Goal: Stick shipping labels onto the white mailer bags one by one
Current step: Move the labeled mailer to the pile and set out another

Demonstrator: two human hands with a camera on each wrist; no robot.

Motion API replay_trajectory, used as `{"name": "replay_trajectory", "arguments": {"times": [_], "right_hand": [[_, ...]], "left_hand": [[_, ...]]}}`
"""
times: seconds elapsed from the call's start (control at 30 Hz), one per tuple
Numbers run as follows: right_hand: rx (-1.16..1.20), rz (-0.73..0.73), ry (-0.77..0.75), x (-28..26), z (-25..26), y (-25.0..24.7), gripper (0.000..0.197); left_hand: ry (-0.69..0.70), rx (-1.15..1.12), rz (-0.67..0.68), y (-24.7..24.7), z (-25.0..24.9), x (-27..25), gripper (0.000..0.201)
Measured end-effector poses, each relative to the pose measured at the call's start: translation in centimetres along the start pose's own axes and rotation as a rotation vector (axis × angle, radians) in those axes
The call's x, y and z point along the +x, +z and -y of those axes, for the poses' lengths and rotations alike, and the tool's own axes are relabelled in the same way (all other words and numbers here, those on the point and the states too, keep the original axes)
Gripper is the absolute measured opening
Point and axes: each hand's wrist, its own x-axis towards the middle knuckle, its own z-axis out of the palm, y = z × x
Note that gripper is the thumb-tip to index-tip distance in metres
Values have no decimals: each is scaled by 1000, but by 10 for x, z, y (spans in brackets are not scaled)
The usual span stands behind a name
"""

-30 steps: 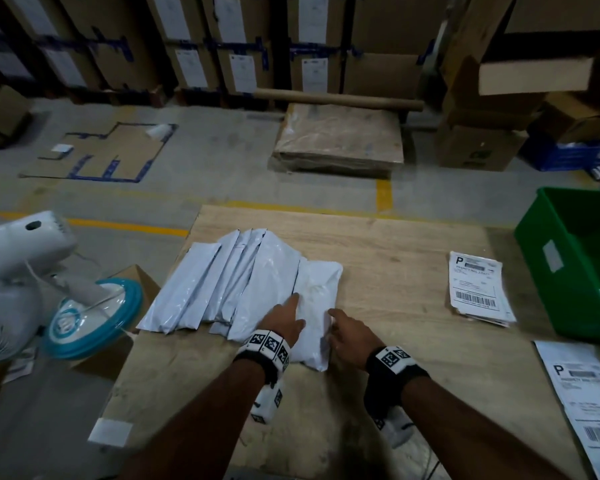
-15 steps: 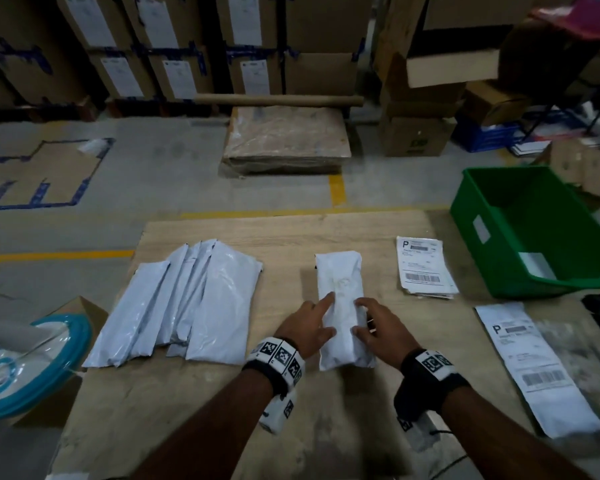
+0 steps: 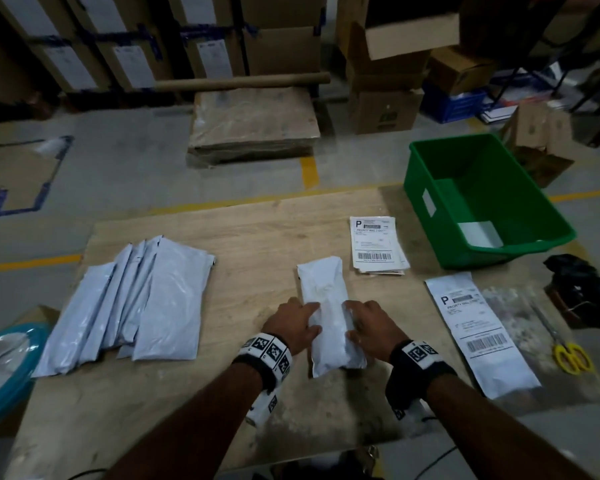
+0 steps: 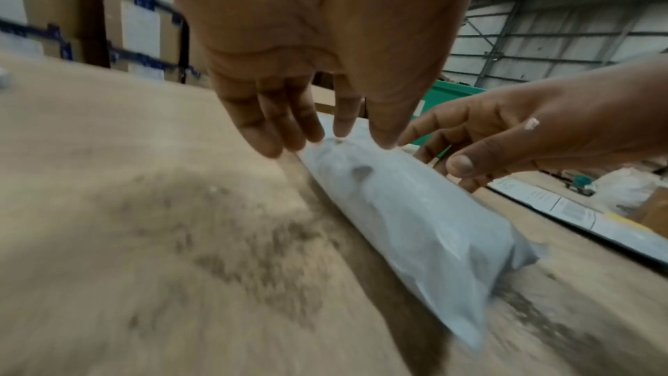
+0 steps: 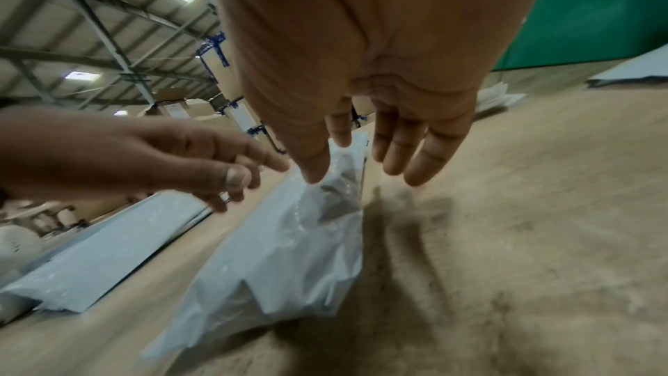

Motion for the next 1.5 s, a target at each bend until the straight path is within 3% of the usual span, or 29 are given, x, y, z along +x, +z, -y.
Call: {"name": "replay_trajectory", "arguments": {"times": [0.13,0.23,0.3,0.53,0.73,1.0,1.1,1.23,1.5], "right_hand": [[-170,-80,-139,5,1,-8,67],[-269,-25,-251,4,8,-8,59],[-333,17,-307,3,9,-6,54],[-391,136,-297,3,6,-13,53],[-388,180,-292,8,7,-19,51],[-260,228,-238,20,8,-21,49],[-240,208,-233,28,9,-26,59],[-494,179,-281,40,14,-27,81],[-649,234,-323,62,9,-28,101]], "left_hand": [[83,221,-120,-15,-13,9,64],[150,339,-64,-20,-18,28,73],[201,394,12,-20,-17,44,66],[157,510,88,-24,-23,70,50],[205,536,144,-17,-6,82,74],[177,361,113,-7,12,81,96],[170,407,75,-3,14,71,113],[213,494,26,1,7,59,124],[161,429,16,15,-1,45,123]]}}
